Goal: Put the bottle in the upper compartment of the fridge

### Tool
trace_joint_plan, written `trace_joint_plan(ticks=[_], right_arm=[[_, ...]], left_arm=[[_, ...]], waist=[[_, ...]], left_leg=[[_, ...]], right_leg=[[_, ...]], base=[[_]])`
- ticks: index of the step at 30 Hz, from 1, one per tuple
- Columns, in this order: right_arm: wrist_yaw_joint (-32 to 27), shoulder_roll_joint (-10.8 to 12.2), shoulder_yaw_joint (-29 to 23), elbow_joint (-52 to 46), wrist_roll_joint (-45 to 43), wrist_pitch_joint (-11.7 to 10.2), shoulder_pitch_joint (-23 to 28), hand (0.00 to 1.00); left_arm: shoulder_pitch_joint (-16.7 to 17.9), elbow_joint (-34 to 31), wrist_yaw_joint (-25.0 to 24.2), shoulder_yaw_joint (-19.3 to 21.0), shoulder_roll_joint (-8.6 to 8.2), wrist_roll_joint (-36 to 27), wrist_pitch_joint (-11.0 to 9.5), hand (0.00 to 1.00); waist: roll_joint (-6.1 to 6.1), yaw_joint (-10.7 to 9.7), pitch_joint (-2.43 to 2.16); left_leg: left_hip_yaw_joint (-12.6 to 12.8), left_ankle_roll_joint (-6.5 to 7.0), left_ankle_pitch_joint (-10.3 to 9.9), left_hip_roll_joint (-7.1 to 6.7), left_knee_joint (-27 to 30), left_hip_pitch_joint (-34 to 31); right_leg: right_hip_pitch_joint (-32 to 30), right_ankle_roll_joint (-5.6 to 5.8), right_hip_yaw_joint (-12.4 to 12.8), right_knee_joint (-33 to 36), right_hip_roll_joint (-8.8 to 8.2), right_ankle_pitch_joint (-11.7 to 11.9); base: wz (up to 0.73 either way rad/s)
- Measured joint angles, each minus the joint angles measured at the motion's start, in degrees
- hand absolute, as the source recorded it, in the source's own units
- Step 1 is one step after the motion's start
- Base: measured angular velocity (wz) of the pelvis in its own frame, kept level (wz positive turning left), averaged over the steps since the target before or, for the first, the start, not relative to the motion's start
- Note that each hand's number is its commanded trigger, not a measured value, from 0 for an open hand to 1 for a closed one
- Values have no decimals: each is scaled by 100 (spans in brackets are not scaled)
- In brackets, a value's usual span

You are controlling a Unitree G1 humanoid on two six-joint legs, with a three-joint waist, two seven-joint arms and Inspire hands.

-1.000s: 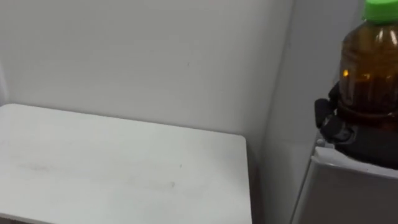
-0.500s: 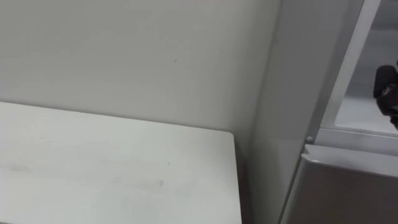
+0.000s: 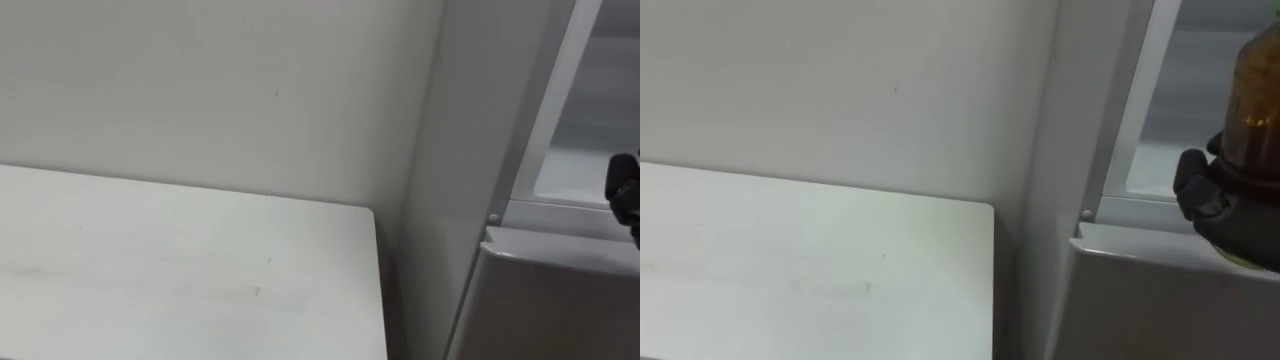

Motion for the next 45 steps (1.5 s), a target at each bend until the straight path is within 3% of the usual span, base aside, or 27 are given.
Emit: trace_joint_plan(ticks=[5,10,18,22,27,33,41,45], right_arm=[[-11,0,0,348,256,178,-1,100],[-169,-1,14,681,248,199,-33,100],[-657,-4,47,1025,432,286,-688,100],[-906,-13,48,1248,633,287,-1012,100],[-1100,-16,53,1896,769,303,-1461,100],[-1256,-29,53,2315,779,383,-1849,100],[-1320,-605,251,3166,1075,607,-2404,100],[-1360,-740,307,3470,1066,622,-2469,100]], left_arm=[[-3,1,20,-1,0,28,76,0],[-17,2,18,-10,2,26,89,0],[4,34,-41,-123,3,28,96,0],[1,-63,-40,-123,3,28,134,0],[0,-165,-37,-123,6,139,196,0],[16,-174,-38,-113,6,140,306,0],[47,-180,27,38,7,136,348,0],[47,-181,90,124,52,137,377,0]], waist=[[19,27,3],[-9,152,21],[-41,216,38],[-57,267,-1],[-99,288,-12],[-43,271,-41],[-81,290,-43],[-158,306,-49]], left_leg=[[2,-1,1,0,-11,8],[-1,-1,1,0,-19,8],[-39,-5,3,-4,-4,-12],[-52,-9,6,-3,12,-89],[-64,-8,5,-4,36,-118],[-167,-14,5,-4,50,-163],[-249,-27,15,-8,28,-197],[-330,-33,19,-16,27,-212]], right_leg=[[5,0,4,0,2,0],[1,0,-14,1,2,0],[0,1,-45,2,3,-1],[-67,2,-66,-2,3,-3],[-66,1,-141,-2,-3,0],[-82,1,-358,6,-14,-1],[-82,1,-504,7,-16,-1],[-63,3,-590,6,-16,-2]], base=[[0],[0],[1],[0],[2],[8],[5],[11]])
